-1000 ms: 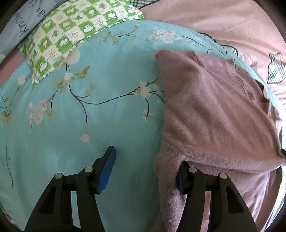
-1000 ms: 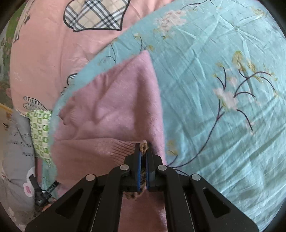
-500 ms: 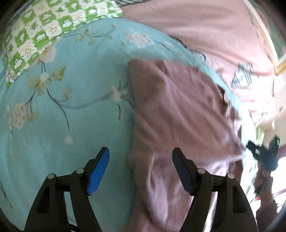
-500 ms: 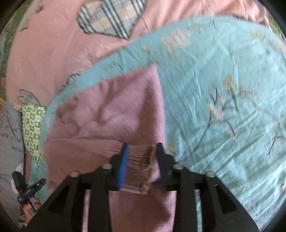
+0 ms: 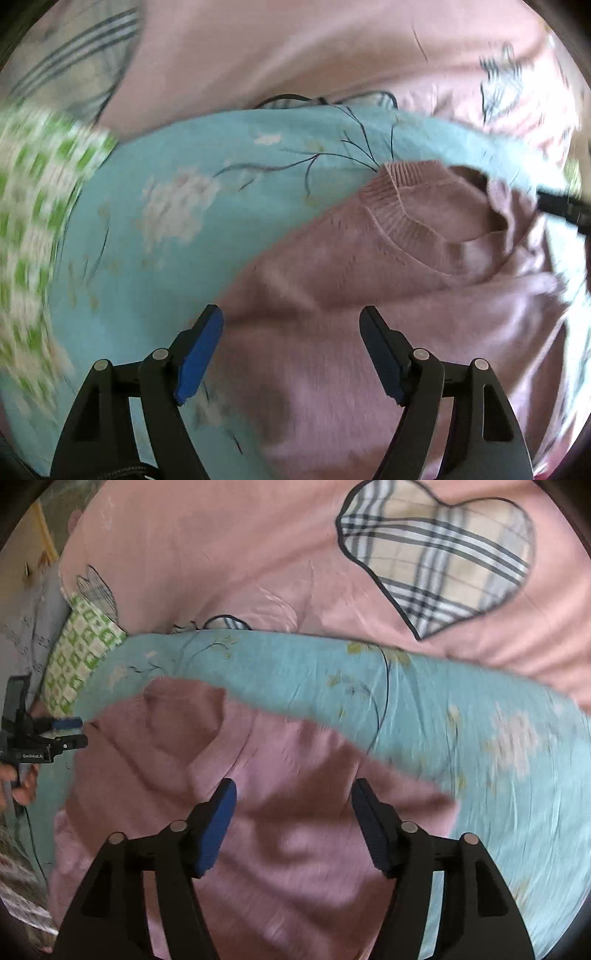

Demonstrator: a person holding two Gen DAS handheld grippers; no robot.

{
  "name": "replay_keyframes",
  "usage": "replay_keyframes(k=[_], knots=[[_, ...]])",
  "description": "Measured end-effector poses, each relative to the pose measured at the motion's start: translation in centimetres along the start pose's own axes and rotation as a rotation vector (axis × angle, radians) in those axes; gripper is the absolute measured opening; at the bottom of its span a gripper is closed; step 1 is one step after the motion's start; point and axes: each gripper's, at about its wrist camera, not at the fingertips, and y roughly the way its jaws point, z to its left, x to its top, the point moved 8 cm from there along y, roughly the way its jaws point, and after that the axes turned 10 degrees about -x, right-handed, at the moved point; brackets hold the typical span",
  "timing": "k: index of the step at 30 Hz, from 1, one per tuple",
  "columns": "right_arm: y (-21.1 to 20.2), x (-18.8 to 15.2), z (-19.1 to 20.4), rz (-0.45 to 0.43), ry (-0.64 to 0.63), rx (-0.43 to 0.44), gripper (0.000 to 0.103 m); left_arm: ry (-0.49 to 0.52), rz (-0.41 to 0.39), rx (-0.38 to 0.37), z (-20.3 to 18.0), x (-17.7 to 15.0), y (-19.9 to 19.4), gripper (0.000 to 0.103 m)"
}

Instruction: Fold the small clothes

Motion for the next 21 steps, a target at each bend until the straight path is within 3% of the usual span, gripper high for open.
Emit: replay_keyframes(k=[2,5,9,11,12,13,16,19,21], knots=[[1.4,1.1,-0.3,0.006,-0.026,-0.004,0.067,0.028,0.034,-0.006,-0.4,1.4,1.8,0.077],[3.4,2.1,0.1,0.019,-0.083,-0.003,0.067,0.085,0.064,0.087,0.0,2.9,4.4,0.077],[6.1,2.6,1.0,0.055,-0.136,0.02,0.065,0.102,0.061,0.061,-0.5,4.2,6.0,0.076],[7.5,1.7,1.7,0.096,-0.184,0.019,0.038,0.127,0.067,0.022,-1.2,4.4,6.6,0.056],[7.7,1.4,1.9,0.098,-0.205,0.01,0.007,0.139,0.071,-0.009,-1.8,4.4,6.7,0.029],[7.7,1.1,1.9,0.099,-0.213,0.002,0.006,0.152,0.078,-0.037,-2.4,4.5,6.6,0.005],[6.5,1.8,1.2,0.053,-0.167,-0.028,0.005,0.231,0.043,0.024,-3.8,5.9,5.3,0.004],[4.3,4.1,-1.2,-0.042,-0.034,-0.062,0.004,0.167,-0.022,0.042,-3.7,8.2,4.8,0.004],[4.7,4.2,-2.4,-0.045,0.038,-0.088,0.004,0.149,0.003,0.094,-2.7,8.5,6.5,0.004]])
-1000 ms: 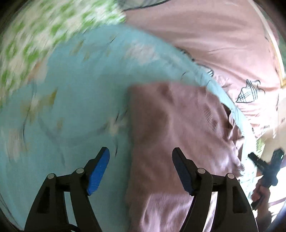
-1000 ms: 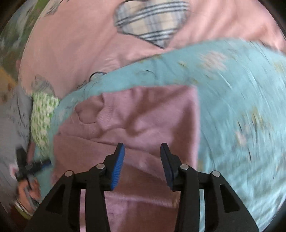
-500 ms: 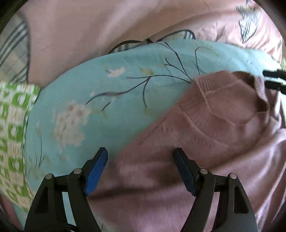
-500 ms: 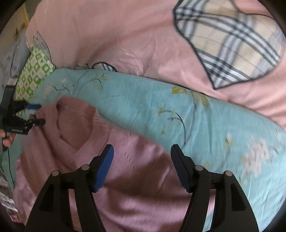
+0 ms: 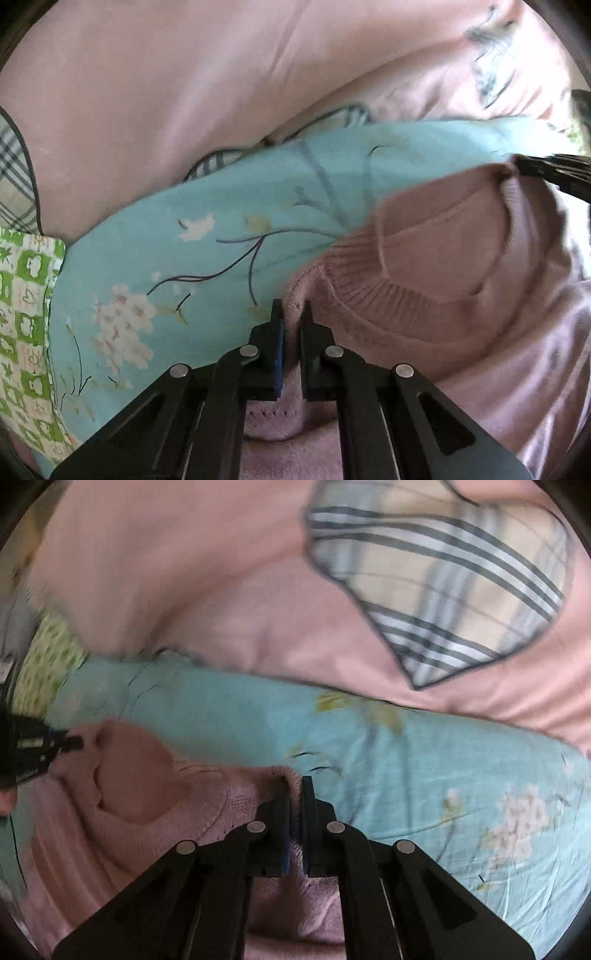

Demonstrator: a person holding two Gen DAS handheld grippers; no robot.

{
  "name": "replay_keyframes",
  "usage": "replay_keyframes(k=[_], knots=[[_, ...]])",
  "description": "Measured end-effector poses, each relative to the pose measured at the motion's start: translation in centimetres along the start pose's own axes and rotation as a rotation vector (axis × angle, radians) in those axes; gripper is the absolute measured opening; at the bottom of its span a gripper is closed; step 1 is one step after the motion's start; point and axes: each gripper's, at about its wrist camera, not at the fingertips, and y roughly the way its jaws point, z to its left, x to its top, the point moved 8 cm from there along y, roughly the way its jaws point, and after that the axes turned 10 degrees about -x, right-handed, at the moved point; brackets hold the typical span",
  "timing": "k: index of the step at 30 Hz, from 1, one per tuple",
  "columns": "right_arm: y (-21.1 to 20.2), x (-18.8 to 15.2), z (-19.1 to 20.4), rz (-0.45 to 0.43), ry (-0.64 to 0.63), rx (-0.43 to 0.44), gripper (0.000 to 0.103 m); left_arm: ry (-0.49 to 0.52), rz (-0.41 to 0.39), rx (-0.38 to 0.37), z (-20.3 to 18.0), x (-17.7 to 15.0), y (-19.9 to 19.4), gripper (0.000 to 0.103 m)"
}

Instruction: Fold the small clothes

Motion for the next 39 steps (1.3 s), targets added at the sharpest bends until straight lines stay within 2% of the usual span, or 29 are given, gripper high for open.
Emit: replay_keyframes(k=[2,4,5,7,9,11,13,14,16,19,21,24,27,33,37,39], knots=[[2.3,-1.5,0.1,0.07,0.001,-0.027,0.004,0.012,0.017,0.039,-0.2,-0.2,1.5,0.004],[3.0,-2.2,0.2,0.081,0.011,-0.041,0.004,-0.015,-0.001,0.062,-0.1,0.2,1.3,0.005],[2.8,-2.1,0.0,0.09,0.042,-0.034,0.005,-0.032,-0.011,0.053,-0.2,0.3,1.0,0.005],[2.1,-1.7,0.1,0.098,0.084,0.007,0.007,-0.074,-0.037,-0.007,0.1,0.4,-0.6,0.013],[0.9,-1.4,-0.1,0.091,0.079,-0.008,0.013,-0.095,-0.042,-0.012,0.9,-0.5,-2.5,0.015],[-0.8,-1.3,-0.1,0.07,0.089,0.01,0.016,-0.121,-0.056,-0.016,1.6,-1.6,-4.5,0.023],[-3.2,-1.8,-0.5,0.053,0.136,0.052,0.031,-0.173,-0.081,-0.023,2.5,-3.5,-6.8,0.042],[-4.8,-2.5,-1.2,0.041,0.16,0.071,0.035,-0.208,-0.093,-0.032,3.1,-4.8,-7.9,0.046],[-6.9,-3.7,-1.0,0.022,0.187,0.097,0.039,-0.287,-0.115,-0.036,3.9,-9.8,-10.2,0.051],[-9.9,-6.9,0.0,0.024,0.233,0.144,0.04,-0.405,-0.121,-0.077,4.3,-15.2,-12.0,0.055],[-10.8,-9.0,1.1,0.042,0.269,0.166,0.041,-0.446,-0.103,-0.092,3.8,-18.4,-12.2,0.057],[-11.5,-12.6,3.4,0.078,0.308,0.193,0.042,-0.427,-0.055,-0.102,1.2,-23.0,-12.2,0.059],[-12.2,-15.9,4.6,0.117,0.339,0.198,0.042,-0.377,-0.018,-0.078,-0.9,-24.8,-10.7,0.06],[-12.9,-19.7,5.2,0.171,0.447,0.209,0.042,-0.278,-0.011,-0.053,-3.6,-23.9,-8.5,0.061],[-12.9,-19.9,4.0,0.164,0.477,0.168,0.043,-0.227,0.031,0.075,-3.4,-23.2,-6.4,0.058],[-12.7,-19.9,2.9,0.163,0.518,0.139,0.043,-0.301,0.031,0.117,-1.9,-23.4,-5.9,0.05]])
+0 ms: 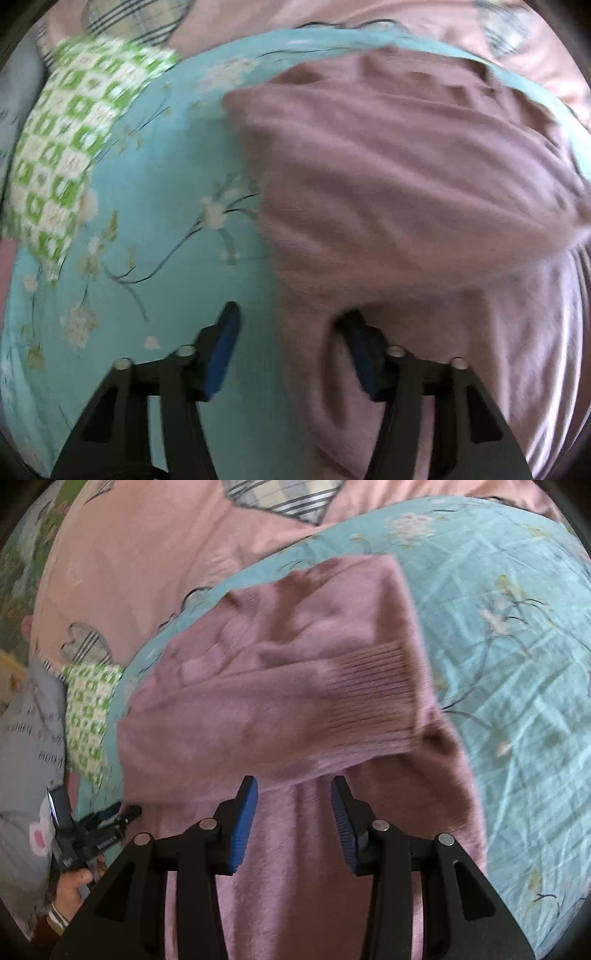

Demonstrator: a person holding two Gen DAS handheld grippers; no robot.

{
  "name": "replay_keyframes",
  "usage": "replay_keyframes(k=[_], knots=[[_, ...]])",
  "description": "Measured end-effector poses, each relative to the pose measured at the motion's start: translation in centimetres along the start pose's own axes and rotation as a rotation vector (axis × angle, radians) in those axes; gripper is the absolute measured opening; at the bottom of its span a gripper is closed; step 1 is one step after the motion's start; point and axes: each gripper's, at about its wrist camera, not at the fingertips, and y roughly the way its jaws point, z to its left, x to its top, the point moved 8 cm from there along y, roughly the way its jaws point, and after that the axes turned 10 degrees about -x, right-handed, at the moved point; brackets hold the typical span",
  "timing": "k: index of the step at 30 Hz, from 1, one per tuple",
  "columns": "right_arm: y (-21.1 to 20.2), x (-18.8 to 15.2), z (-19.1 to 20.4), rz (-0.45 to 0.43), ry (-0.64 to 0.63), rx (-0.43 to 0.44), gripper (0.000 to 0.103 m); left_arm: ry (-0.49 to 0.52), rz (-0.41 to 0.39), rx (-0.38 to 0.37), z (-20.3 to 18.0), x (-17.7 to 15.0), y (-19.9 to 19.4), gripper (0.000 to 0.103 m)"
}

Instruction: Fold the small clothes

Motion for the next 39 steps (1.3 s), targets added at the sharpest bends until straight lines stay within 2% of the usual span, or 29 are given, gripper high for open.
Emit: replay_keyframes(k=[4,6,11,14,22,27,33,39], knots=[[0.5,0.9,-1.5,-0.021,0.051,-0.015,0.044,-0.218,-0.04,-0.058,3.1,-0.5,-0.3,0.05],[1.2,1.0,-1.9,-0.018,0.049,-0.035,0.044,-0.324,-0.05,-0.117,4.3,-1.4,-0.1,0.051],[3.1,0.7,-3.1,0.02,0.077,-0.067,0.044,-0.436,-0.063,-0.212,4.9,-2.5,-0.5,0.051],[2.7,0.4,-3.3,0.02,0.085,-0.06,0.044,-0.426,-0.044,-0.252,4.6,-2.8,-0.9,0.051],[-1.3,-1.1,-3.3,-0.004,0.045,-0.034,0.045,-0.333,-0.015,-0.336,4.3,-5.0,-4.7,0.06],[-4.2,-3.6,-3.3,-0.013,-0.028,-0.042,0.046,-0.297,0.006,-0.383,3.9,-9.5,-7.9,0.066],[-6.7,-8.5,-4.0,0.002,-0.088,-0.047,0.047,-0.242,0.07,-0.426,2.1,-16.4,-10.0,0.066],[-8.9,-14.0,-5.5,0.017,-0.063,-0.042,0.047,-0.186,0.158,-0.463,-0.7,-23.4,-10.5,0.066]])
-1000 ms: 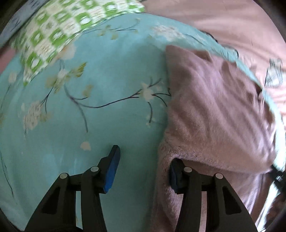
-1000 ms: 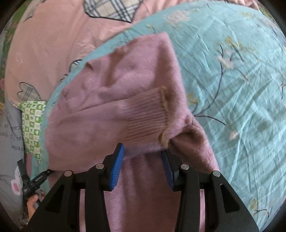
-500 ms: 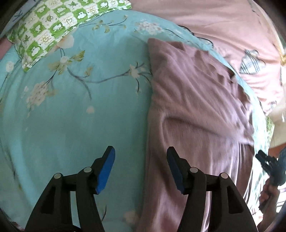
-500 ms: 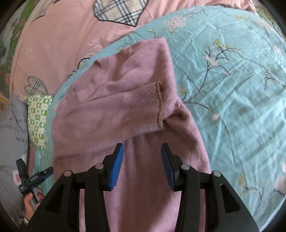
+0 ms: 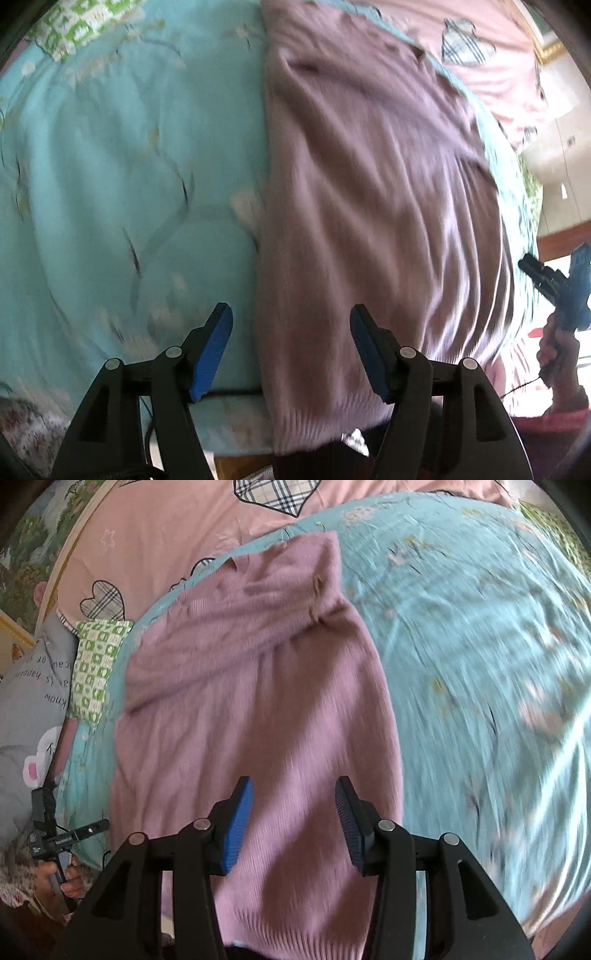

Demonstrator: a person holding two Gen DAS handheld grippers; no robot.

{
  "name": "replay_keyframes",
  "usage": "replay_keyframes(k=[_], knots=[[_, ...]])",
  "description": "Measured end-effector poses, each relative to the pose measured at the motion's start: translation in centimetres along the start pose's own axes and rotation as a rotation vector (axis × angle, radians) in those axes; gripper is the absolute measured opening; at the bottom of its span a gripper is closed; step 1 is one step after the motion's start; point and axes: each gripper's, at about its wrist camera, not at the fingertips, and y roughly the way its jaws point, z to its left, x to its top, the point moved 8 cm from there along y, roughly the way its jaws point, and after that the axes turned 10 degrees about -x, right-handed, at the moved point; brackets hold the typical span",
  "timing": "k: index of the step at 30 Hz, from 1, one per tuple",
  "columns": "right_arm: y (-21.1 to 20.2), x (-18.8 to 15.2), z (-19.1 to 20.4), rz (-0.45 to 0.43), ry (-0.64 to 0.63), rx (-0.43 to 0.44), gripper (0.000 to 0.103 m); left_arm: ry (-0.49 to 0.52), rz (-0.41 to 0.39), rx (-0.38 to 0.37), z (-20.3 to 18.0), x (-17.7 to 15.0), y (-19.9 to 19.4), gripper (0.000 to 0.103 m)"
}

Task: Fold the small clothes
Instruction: 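Grasp the sweater hem with both tools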

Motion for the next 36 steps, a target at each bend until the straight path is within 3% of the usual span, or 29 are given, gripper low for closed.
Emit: replay_keyframes(k=[3,7,15,17,20,21,22,25,29,33,36], knots=[[-1.3,-2.6,-1.2,-0.008,0.01,-0.008,0.048,0.022,0.03,0.017,-0.1,-2.8,1.1,0.068],[-2.1,-5.2,-3.4,0.006,0.031,-0.022,0.05,0.028,0.013,0.012,-0.3,-4.9,1.4,0.073],[-0.3,-9.0,-4.3,0.068,0.057,0.035,0.05,-0.021,-0.044,-0.056,-0.4,-4.5,1.4,0.075],[-0.2,-9.1,-3.5,0.065,0.061,0.083,0.05,-0.015,-0.048,-0.064,-0.5,-4.4,1.2,0.067],[0.7,-9.7,-2.2,0.1,0.026,0.134,0.048,-0.004,-0.049,-0.065,-1.0,-4.0,1.4,0.04],[0.9,-9.6,-2.0,0.101,0.018,0.133,0.04,0.003,-0.048,-0.068,-1.2,-3.8,1.6,0.024],[1.1,-9.6,-1.8,0.101,0.017,0.133,0.023,0.008,-0.046,-0.069,-1.3,-3.7,1.7,0.017],[1.2,-9.3,-2.5,0.108,0.053,0.14,0.009,0.035,-0.07,-0.088,-1.6,-3.9,0.9,0.01],[-0.9,-9.5,-4.7,0.084,0.059,0.17,0.007,0.07,-0.116,-0.148,-1.7,-4.9,-1.1,0.008],[-0.7,-10.1,-6.9,0.097,0.091,0.146,0.006,0.031,-0.091,-0.163,-0.6,-5.6,0.1,0.008],[0.1,-10.1,-6.9,0.11,0.14,0.174,0.006,0.03,-0.067,-0.168,-0.8,-5.5,0.6,0.015]])
